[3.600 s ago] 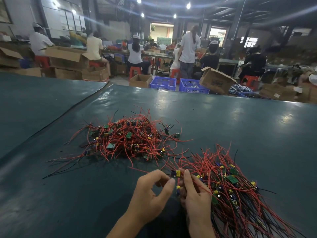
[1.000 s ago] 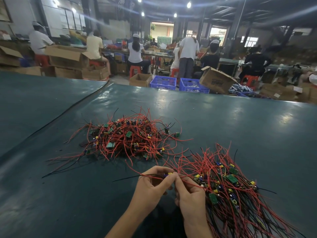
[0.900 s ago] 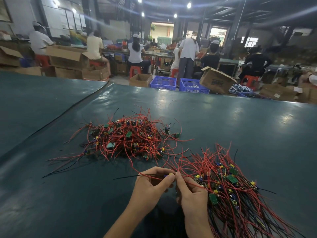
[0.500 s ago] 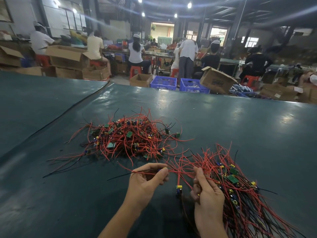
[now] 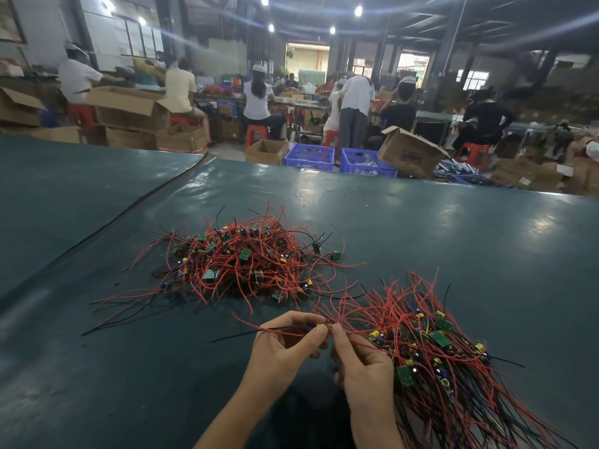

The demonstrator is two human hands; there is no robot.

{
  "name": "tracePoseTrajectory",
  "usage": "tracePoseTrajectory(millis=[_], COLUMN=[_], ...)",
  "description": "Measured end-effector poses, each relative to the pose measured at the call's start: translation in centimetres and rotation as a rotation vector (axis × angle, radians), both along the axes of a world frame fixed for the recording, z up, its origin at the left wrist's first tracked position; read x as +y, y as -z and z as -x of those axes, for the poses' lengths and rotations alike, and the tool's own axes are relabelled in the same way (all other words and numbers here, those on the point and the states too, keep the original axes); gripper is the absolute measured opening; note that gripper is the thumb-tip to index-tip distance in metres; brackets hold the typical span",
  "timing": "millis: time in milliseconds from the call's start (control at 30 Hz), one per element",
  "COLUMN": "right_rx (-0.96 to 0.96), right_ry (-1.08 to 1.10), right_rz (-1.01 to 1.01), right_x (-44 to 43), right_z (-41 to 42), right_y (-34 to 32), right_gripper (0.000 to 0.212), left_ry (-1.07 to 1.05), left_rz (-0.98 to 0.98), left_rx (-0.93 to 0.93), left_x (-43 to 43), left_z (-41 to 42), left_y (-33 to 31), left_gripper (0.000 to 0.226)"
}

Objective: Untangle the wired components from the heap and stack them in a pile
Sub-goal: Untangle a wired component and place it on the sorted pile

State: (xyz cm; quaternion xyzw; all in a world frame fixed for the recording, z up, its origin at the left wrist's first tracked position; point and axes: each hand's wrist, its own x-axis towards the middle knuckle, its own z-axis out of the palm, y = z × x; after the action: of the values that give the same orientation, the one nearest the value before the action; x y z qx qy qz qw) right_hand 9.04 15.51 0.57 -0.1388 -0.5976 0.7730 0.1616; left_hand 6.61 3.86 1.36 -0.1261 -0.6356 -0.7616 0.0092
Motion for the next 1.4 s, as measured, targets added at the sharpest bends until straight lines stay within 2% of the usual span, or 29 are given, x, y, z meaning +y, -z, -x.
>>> tracePoseTrajectory(millis=[133,267,600,900,1000,1200,1300,1400], right_rx=[0.030,0.001,0.019,0.056,0.024,-0.025,-0.040,-0.055], right_ry=[-0.016,0.041,0.185,0.151,0.069,-0.052,-0.058,-0.050], right_rz=[-0.064,0.068,0.218,0.280,0.218,-0.047,-0.089,-0.093], right_x=[-0.2,0.4,2.5,2.5,1.6,0.3,0.3,0.3], right_z=[-0.2,0.2,0.0,0.0,0.0,-0.1,0.0,0.1], right_y=[-0.2,-0.2,-0.7,-0.9,-0.8,0.0,0.3,0.3], right_gripper=[0.017,0.017,0.020,0.021,0.023,0.019,0.019,0.019], left_ry=[0.026,0.018,-0.056,-0.126,-0.141,-0.097,-0.094,-0.087], left_rz=[0.042,0.069,-0.109,-0.223,-0.265,-0.335,-0.419,-0.417], left_rx=[-0.004,0.006,-0.086,-0.137,-0.166,-0.280,-0.374,-0.392], left_x=[0.1,0.2,-0.6,-0.8,-0.9,-1.0,-1.6,-1.8], left_z=[0.1,0.0,0.3,0.8,1.0,1.4,1.8,2.0], left_y=[0.2,0.2,-0.4,-0.4,-0.3,-0.3,-0.2,-0.2], left_gripper=[0.011,0.012,0.003,0.026,0.028,0.026,0.018,0.018])
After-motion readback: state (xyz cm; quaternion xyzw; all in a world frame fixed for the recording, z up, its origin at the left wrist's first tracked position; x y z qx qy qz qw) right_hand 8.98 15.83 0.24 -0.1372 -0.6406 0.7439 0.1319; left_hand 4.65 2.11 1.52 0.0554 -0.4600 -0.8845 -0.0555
